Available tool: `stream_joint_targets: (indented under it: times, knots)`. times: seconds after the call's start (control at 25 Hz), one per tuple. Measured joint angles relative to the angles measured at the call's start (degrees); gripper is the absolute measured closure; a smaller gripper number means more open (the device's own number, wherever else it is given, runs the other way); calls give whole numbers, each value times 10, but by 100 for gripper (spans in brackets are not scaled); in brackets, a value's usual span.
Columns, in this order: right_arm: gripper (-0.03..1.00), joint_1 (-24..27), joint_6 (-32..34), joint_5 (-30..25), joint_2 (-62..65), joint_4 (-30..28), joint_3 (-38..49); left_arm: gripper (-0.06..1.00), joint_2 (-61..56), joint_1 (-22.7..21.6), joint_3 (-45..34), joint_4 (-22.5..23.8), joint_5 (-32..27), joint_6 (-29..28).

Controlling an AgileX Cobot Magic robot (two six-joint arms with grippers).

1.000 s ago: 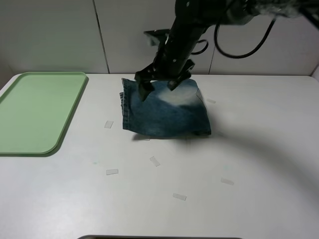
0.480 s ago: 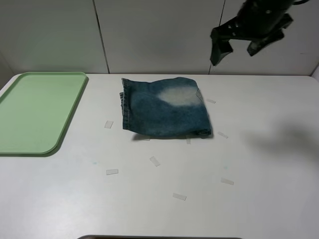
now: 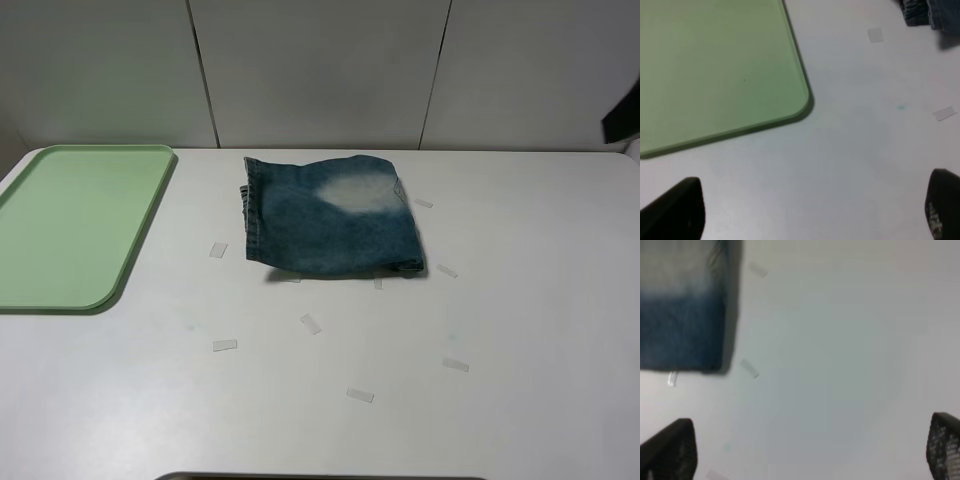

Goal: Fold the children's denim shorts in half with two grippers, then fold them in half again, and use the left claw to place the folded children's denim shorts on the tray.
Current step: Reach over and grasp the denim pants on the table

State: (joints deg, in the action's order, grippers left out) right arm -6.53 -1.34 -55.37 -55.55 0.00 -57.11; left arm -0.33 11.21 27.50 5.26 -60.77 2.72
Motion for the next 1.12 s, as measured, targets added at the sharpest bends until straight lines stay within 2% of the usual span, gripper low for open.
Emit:
stream_joint_targets:
  times: [0.32, 0.64, 0.88, 1.12]
  knots:
    - [27, 3, 0, -53, 239, 0, 18, 7, 0, 0, 0, 0, 0, 0]
    - [27, 3, 0, -87, 362, 0, 22, 7, 0, 0, 0, 0, 0, 0]
    - [27, 3, 0, -77, 451, 0, 75, 7, 0, 0, 0, 0, 0, 0]
    - [27, 3, -1, -59, 528, 15, 164, 7, 0, 0, 0, 0, 0, 0]
